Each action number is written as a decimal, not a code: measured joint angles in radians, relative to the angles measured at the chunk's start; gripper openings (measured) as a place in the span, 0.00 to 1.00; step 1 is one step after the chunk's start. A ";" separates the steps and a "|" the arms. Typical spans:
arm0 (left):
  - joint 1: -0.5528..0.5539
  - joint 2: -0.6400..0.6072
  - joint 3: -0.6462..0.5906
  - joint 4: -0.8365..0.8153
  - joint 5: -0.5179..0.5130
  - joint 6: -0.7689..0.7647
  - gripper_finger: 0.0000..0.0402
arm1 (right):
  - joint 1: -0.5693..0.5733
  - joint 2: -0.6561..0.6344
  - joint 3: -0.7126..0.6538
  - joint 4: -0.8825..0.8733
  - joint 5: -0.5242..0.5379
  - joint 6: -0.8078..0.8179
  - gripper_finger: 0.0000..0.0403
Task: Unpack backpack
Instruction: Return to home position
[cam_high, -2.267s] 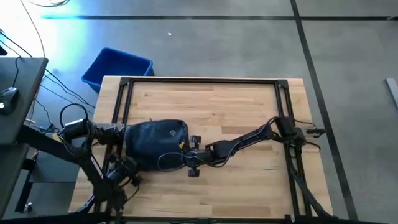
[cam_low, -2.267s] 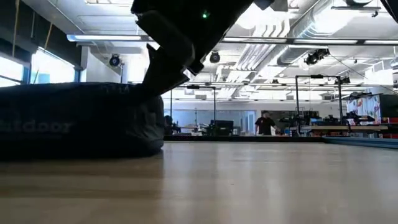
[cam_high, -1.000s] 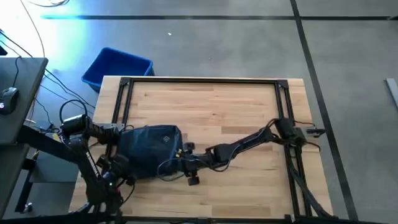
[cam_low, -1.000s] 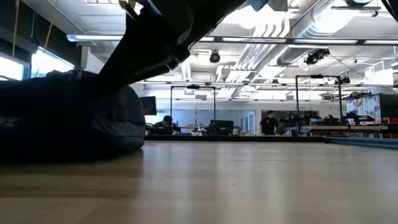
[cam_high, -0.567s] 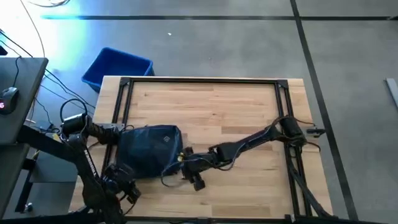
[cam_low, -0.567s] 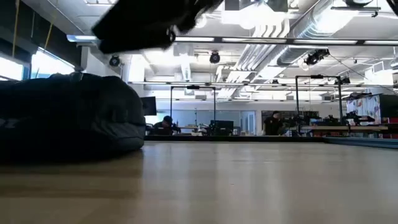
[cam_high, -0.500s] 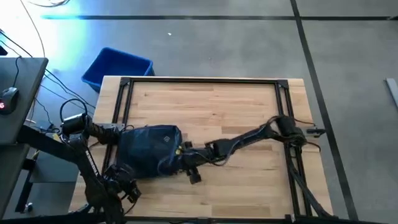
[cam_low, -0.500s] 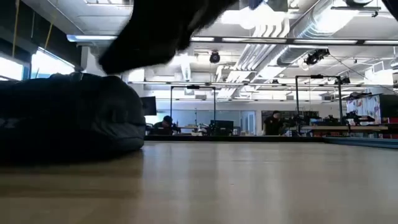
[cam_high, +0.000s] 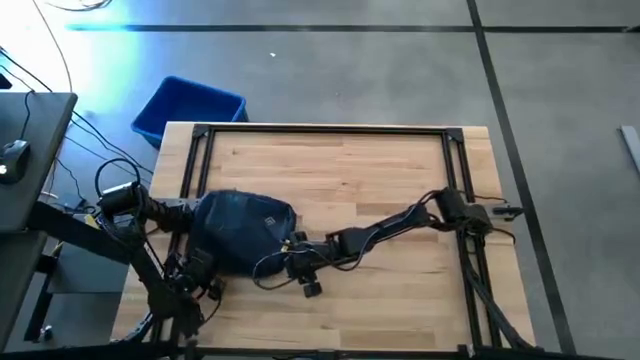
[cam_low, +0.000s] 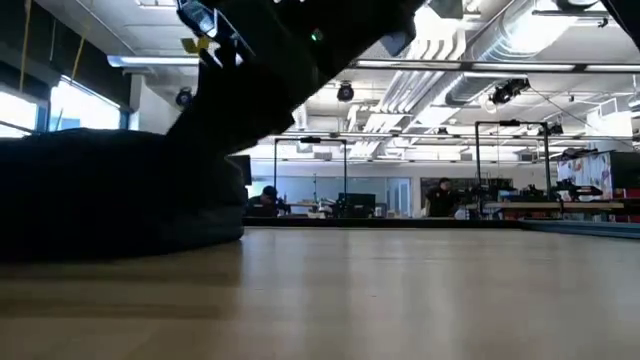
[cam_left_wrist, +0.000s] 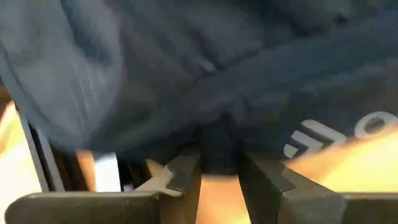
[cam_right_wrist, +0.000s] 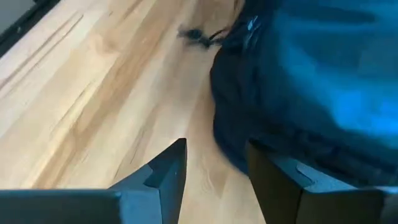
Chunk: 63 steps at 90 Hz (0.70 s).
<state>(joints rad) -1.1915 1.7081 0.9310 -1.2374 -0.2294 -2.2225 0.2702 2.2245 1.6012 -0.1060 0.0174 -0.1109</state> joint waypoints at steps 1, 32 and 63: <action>0.000 0.000 0.007 0.001 0.003 0.000 0.19 | 0.000 -0.002 0.000 -0.001 0.000 0.000 0.37; -0.001 -0.001 0.375 -0.116 -0.408 0.092 0.19 | 0.055 -0.248 0.001 -0.336 0.118 0.024 0.37; 0.146 -0.273 0.351 -0.274 -0.852 0.369 0.06 | 0.081 -0.688 -0.138 -0.641 0.269 0.215 0.37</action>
<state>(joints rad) -1.0455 1.4354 1.2819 -1.5113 -1.0812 -1.8530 0.3512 1.5360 1.4629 -0.7467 0.2863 0.1039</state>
